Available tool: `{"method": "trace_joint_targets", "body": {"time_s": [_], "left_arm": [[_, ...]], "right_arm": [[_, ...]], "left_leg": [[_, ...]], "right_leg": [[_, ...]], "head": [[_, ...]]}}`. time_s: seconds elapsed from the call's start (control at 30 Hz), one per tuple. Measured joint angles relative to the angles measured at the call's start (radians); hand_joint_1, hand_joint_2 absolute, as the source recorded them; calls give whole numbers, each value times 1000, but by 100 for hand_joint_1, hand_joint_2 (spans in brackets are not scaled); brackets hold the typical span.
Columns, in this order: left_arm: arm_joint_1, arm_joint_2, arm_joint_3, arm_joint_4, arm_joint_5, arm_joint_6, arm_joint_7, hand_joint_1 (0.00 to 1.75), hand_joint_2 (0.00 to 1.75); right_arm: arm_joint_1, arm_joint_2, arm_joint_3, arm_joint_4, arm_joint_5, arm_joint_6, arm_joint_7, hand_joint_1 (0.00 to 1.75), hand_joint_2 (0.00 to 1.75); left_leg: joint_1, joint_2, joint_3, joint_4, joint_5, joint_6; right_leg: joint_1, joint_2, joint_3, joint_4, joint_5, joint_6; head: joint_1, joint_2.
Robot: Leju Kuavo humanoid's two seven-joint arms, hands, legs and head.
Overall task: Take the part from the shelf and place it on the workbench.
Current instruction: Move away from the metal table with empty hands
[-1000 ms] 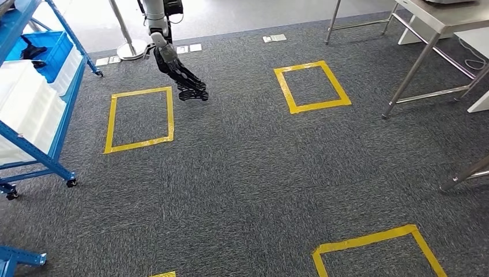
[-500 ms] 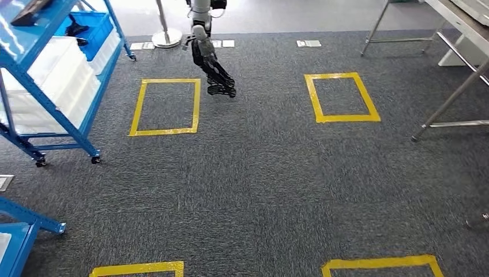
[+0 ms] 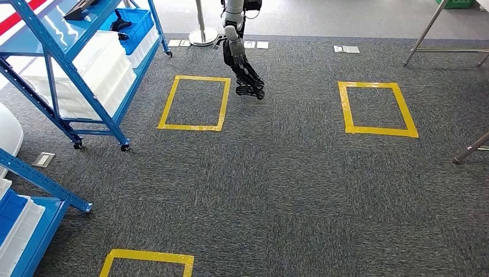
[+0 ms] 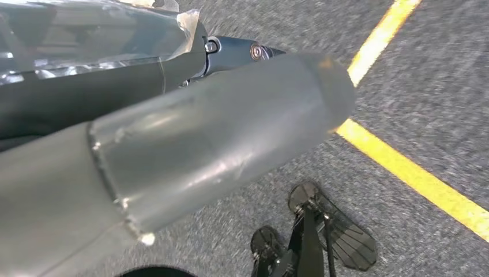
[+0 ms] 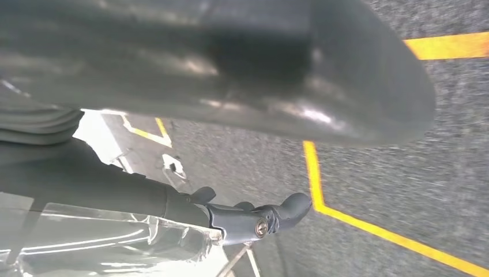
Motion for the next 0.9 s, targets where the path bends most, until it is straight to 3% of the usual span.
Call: {"method": "trace_joint_targets", "body": {"time_s": [0.07, 0.13, 0.2, 0.27, 0.33, 0.4, 0.47, 0.53, 0.6, 0.63, 0.67, 0.73, 0.77, 0.83, 0.9], "left_arm": [[0, -1, -3, 0, 0, 0, -6, 0, 0], [1, -1, -4, 0, 4, 0, -14, 0, 0], [3, -2, -4, 0, 9, 2, -20, 0, 0], [1, -3, -4, 0, 11, 4, -23, 0, 0], [-3, -6, -4, 0, 12, 5, -26, 0, 0], [-3, -8, -4, 0, 13, 6, -26, 0, 0], [-1, -11, -4, 0, 13, 7, -27, 0, 0], [-3, -13, -4, 0, 14, 8, -27, 0, 0], [-4, -14, -4, 0, 14, 8, -28, 0, 0], [-4, -14, -4, 0, 14, 8, -28, 0, 0], [-3, -15, -4, 0, 14, 8, -28, 0, 0], [-1, -16, -4, 0, 16, 8, -31, 0, 0], [-1, -17, -4, 0, 17, 7, -32, 0, 0], [0, -17, -3, 0, 19, 6, -35, 0, 0], [4, -16, -2, 0, 20, 5, -36, 0, 0]], "right_arm": [[2, 1, -13, -1, 7, 0, -13, 0, 0], [4, 0, -26, -1, 18, 0, -34, 0, 0], [2, -1, -36, -1, 32, 0, -53, 0, 0], [0, -1, -44, -1, 43, 0, -66, 0, 0], [-2, -1, -51, -1, 51, 0, -72, 0, 0], [-6, 0, -57, -1, 56, 0, -75, 0, 0], [-9, -1, -61, -1, 58, 0, -76, 0, 0], [-7, -2, -64, -1, 58, 0, -78, 0, 0], [-3, -2, -67, -1, 58, 0, -80, 0, 0], [-2, -3, -70, -1, 58, 0, -82, 0, 0], [-2, -4, -72, -1, 58, 0, -85, 0, 0], [-2, -6, -77, -1, 60, 0, -91, 0, 0], [-3, -7, -79, -1, 61, 0, -94, 0, 0], [-4, -8, -82, 0, 64, 0, -99, 0, 0], [-8, -7, -83, 0, 68, 0, -104, 0, 0]], "left_leg": [[0, 38, -61, 122, -58, -5], [1, 49, -96, 186, -72, -4], [0, 66, -59, 114, -22, 3], [-7, 107, 6, -9, 26, 13], [-16, 126, 31, -61, 34, 19], [-18, 103, 32, -69, 37, 25], [-14, 83, 39, -81, 46, 36], [-11, 62, 43, -88, 51, 44], [-11, 36, 41, -87, 52, 47], [-10, 22, 41, -87, 52, 46], [-10, 8, 42, -86, 52, 46], [-9, -18, 44, -82, 50, 41], [-10, -30, 43, -77, 47, 36], [-13, -46, 38, -69, 43, 26], [-12, -58, 34, -69, 44, 17]], "right_leg": [[7, -24, 0, 0, -3, -8], [13, -49, 0, 0, -6, -15], [16, -71, 3, 0, -9, -18], [21, -89, 8, 1, -14, -16], [26, -106, 12, 0, -20, -8], [27, -121, 17, -1, -24, 0], [25, -89, 8, 28, -42, 6], [22, -35, -43, 135, -93, 2], [19, -16, -110, 262, -138, 1], [18, -14, -125, 286, -139, 7], [17, -12, -122, 271, -122, 16], [8, 9, -69, 142, -59, 36], [5, 25, -43, 78, -32, 41], [4, 44, -18, 15, -7, 34], [6, 29, -15, 14, -4, 18]], "head": [[-7, 0], [-8, 0], [-8, 0], [-8, 0], [-6, 0], [-5, 0], [-4, 0], [0, 0], [2, 0], [3, 0], [3, 0], [5, 0], [6, 0], [6, 0], [4, 0]]}}
